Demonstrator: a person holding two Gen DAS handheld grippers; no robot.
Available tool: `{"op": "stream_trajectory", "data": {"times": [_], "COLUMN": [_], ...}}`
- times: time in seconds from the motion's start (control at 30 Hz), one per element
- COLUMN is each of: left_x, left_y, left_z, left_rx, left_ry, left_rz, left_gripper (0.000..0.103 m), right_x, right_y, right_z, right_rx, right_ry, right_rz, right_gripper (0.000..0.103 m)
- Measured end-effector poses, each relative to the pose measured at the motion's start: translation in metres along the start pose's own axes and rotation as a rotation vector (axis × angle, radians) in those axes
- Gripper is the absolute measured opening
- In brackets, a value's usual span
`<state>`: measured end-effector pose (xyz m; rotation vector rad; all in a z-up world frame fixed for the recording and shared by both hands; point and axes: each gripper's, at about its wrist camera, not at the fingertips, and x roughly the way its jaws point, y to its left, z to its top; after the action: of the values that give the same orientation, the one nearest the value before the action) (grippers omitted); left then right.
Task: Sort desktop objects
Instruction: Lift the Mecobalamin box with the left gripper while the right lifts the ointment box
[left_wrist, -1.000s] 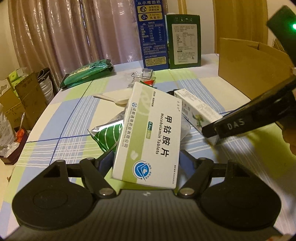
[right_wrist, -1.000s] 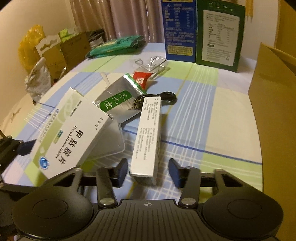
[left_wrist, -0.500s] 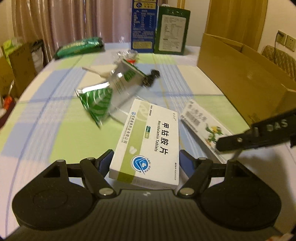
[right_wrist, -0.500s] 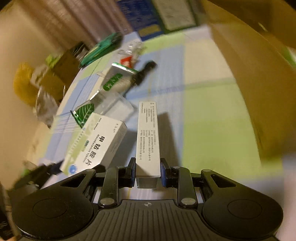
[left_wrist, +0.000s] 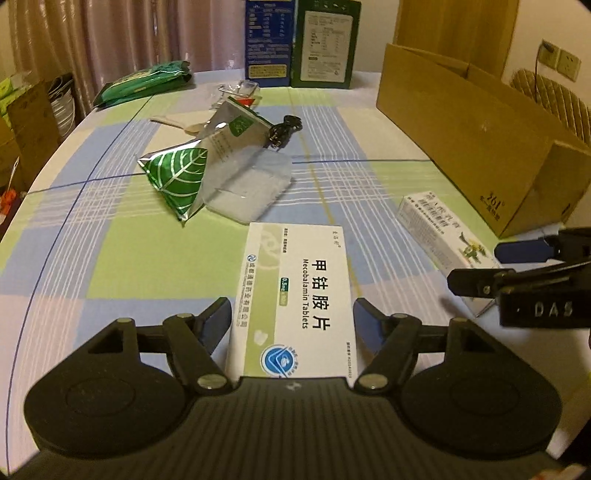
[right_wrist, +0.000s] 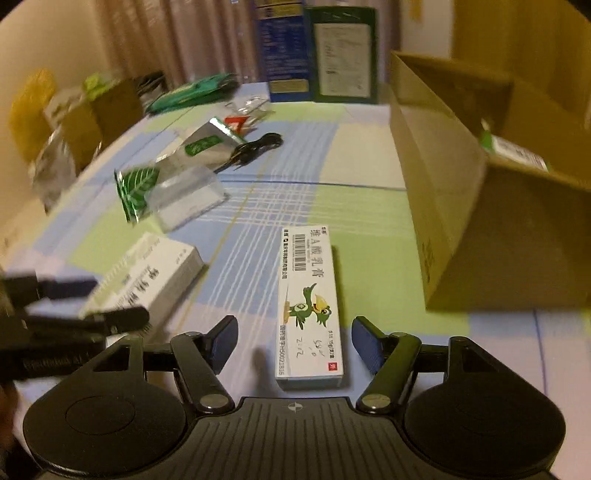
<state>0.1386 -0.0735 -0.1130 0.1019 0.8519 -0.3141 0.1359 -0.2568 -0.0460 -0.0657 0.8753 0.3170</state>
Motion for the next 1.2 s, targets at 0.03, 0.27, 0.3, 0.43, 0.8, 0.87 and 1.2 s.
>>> {"op": "stream_trajectory", "data": {"times": [0.03, 0.27, 0.3, 0.43, 0.8, 0.87, 1.2], "left_x": [0.003, 0.015, 0.016, 0.019, 0.022, 0.021, 0.010], "left_y": [0.000, -0.002, -0.003, -0.005, -0.006, -0.006, -0.007], "left_z": [0.000, 0.003, 0.004, 0.004, 0.007, 0.007, 0.005], "left_rx": [0.008, 0.043, 0.049, 0.071, 0.068, 0.068, 0.050], "left_ry": [0.005, 0.016, 0.017, 0.018, 0.013, 0.014, 0.006], "left_rz": [0.001, 0.012, 0.014, 0.027, 0.042, 0.046, 0.049], "left_gripper": [0.069, 0.069, 0.069, 0.069, 0.067, 0.067, 0.067], "right_x": [0.002, 0.020, 0.022, 0.024, 0.031, 0.032, 0.029], "right_y": [0.001, -0.009, -0.010, -0.013, -0.008, -0.007, -0.006], "right_z": [-0.003, -0.013, -0.011, -0.007, -0.005, -0.005, -0.007], "right_rx": [-0.020, 0.009, 0.018, 0.030, -0.016, -0.020, -0.027], "right_ry": [-0.002, 0.003, 0.001, -0.010, -0.026, -0.026, -0.040], "right_rz": [-0.001, 0.018, 0.020, 0.016, -0.004, -0.003, -0.043], "right_gripper": [0.066, 0.066, 0.066, 0.065, 0.056, 0.050, 0.035]}}
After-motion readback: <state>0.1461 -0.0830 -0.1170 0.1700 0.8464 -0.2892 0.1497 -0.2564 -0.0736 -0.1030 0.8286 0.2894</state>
